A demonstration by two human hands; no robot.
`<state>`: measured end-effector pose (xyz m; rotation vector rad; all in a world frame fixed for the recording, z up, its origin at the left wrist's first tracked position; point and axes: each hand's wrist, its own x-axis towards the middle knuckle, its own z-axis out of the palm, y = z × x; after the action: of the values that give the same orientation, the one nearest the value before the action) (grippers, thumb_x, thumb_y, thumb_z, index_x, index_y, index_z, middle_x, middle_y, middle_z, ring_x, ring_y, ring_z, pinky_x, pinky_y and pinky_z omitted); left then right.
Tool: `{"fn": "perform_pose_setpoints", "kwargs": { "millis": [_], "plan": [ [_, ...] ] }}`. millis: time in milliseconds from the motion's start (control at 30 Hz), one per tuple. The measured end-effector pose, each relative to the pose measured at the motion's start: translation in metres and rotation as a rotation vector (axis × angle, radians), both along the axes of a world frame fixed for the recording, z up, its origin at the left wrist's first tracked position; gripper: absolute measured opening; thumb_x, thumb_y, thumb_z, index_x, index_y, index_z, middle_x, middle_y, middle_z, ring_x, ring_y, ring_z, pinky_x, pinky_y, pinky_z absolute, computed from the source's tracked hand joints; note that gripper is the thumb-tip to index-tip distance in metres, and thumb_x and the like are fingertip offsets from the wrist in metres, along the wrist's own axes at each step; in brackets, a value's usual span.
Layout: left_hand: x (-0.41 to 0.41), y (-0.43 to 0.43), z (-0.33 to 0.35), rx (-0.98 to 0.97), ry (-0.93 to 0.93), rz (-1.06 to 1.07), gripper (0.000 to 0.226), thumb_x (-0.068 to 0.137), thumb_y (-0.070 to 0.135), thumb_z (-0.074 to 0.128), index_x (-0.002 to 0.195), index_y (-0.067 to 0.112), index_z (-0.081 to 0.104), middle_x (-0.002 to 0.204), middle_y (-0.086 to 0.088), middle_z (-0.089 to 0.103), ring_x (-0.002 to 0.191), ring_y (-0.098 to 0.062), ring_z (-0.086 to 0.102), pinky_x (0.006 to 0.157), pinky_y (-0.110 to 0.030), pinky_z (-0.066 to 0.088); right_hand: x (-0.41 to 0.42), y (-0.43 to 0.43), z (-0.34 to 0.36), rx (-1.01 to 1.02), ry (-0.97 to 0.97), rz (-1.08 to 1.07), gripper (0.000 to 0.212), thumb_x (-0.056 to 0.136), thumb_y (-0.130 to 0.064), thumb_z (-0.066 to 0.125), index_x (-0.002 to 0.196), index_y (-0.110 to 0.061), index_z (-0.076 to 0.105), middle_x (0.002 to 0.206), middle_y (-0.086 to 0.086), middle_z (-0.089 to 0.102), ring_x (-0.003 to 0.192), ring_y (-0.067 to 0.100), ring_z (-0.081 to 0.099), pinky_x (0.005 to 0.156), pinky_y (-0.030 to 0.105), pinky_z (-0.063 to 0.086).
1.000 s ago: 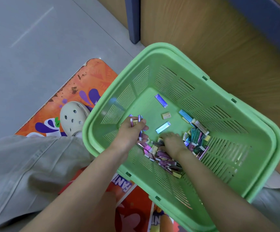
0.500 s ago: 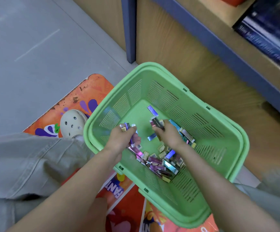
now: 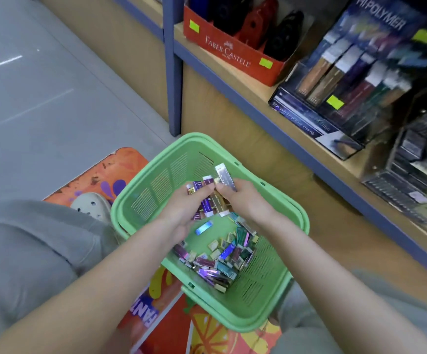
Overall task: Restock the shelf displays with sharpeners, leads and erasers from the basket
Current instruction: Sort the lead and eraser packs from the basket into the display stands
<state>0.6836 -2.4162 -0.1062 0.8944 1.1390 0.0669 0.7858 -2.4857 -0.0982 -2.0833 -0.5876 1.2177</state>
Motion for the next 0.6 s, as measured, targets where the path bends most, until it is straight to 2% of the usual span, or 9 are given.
{"fn": "perform_pose_setpoints", "kwargs": {
  "millis": [67,133,200,267,333,400,500,600],
  "plan": [
    [0.001,-0.002,0.013,0.020,-0.018,-0.033,0.031,0.088,0.024,0.064,0.113,0.006,0.058,0.096,-0.012,0.070,0.082,-0.021,0.064,0.076,-0.033,0.053,-0.001,-0.005,0.014,0.047,-0.054,-0.009,0.024,0.100,-0.032,0.044,0.108,-0.011,0.052,0.109,0.014,0.063,0.101,0.029,0.061,0.094,0.044,0.047],
    [0.003,-0.005,0.026,0.055,-0.041,-0.046,0.024,0.090,0.022,0.063,0.107,0.006,0.059,0.093,-0.011,0.070,0.081,-0.022,0.064,0.081,-0.036,0.052,0.000,-0.011,0.029,0.044,-0.141,-0.022,0.024,0.100,-0.032,0.042,0.109,-0.010,0.046,0.098,0.008,0.060,0.091,0.024,0.059,0.084,0.037,0.047],
    [0.007,-0.007,0.040,0.087,-0.075,-0.055,0.017,0.091,0.020,0.061,0.103,0.007,0.058,0.088,-0.010,0.070,0.077,-0.021,0.064,0.074,-0.034,0.051,0.003,-0.020,0.043,0.055,-0.234,-0.041,0.025,0.101,-0.031,0.043,0.108,-0.007,0.048,0.087,0.004,0.055,0.080,0.021,0.055,0.072,0.034,0.044],
    [0.011,-0.009,0.054,0.117,-0.107,-0.064,0.014,0.092,0.019,0.059,0.101,0.009,0.057,0.086,-0.009,0.069,0.073,-0.020,0.063,0.070,-0.031,0.049,0.010,-0.028,0.056,0.068,-0.306,-0.019,0.022,0.100,-0.030,0.044,0.091,-0.011,0.053,0.072,-0.002,0.050,0.068,0.016,0.050,0.061,0.027,0.042],
    [0.014,-0.011,0.066,0.143,-0.133,-0.087,0.011,0.092,0.019,0.060,0.098,0.010,0.057,0.084,-0.009,0.069,0.071,-0.019,0.061,0.068,-0.030,0.048,0.014,-0.036,0.069,0.067,-0.359,0.015,0.029,0.099,-0.032,0.048,0.072,-0.020,0.050,0.063,-0.005,0.046,0.057,0.011,0.042,0.050,0.019,0.032],
    [0.016,-0.013,0.077,0.158,-0.149,-0.126,0.013,0.091,0.020,0.062,0.097,0.010,0.058,0.084,-0.009,0.069,0.071,-0.019,0.061,0.069,-0.031,0.049,0.018,-0.041,0.079,0.076,-0.358,0.025,0.034,0.097,-0.034,0.050,0.065,-0.022,0.047,0.060,-0.004,0.045,0.055,0.012,0.039,0.051,0.021,0.029],
    [0.021,-0.010,0.090,0.195,-0.147,-0.180,0.022,0.085,0.018,0.068,0.102,0.006,0.060,0.087,-0.011,0.069,0.073,-0.021,0.062,0.075,-0.037,0.052,0.021,-0.043,0.091,0.090,-0.401,0.055,0.036,0.097,-0.032,0.051,0.067,-0.013,0.047,0.065,0.006,0.045,0.062,0.017,0.041,0.059,0.028,0.031],
    [0.029,-0.003,0.103,0.226,-0.141,-0.213,0.022,0.082,0.016,0.072,0.099,0.008,0.061,0.079,-0.007,0.066,0.067,-0.019,0.058,0.068,-0.032,0.047,0.028,-0.042,0.100,0.145,-0.416,0.054,0.034,0.097,-0.029,0.051,0.069,-0.010,0.047,0.064,0.007,0.045,0.056,0.013,0.043,0.059,0.026,0.033]
  ]
}}
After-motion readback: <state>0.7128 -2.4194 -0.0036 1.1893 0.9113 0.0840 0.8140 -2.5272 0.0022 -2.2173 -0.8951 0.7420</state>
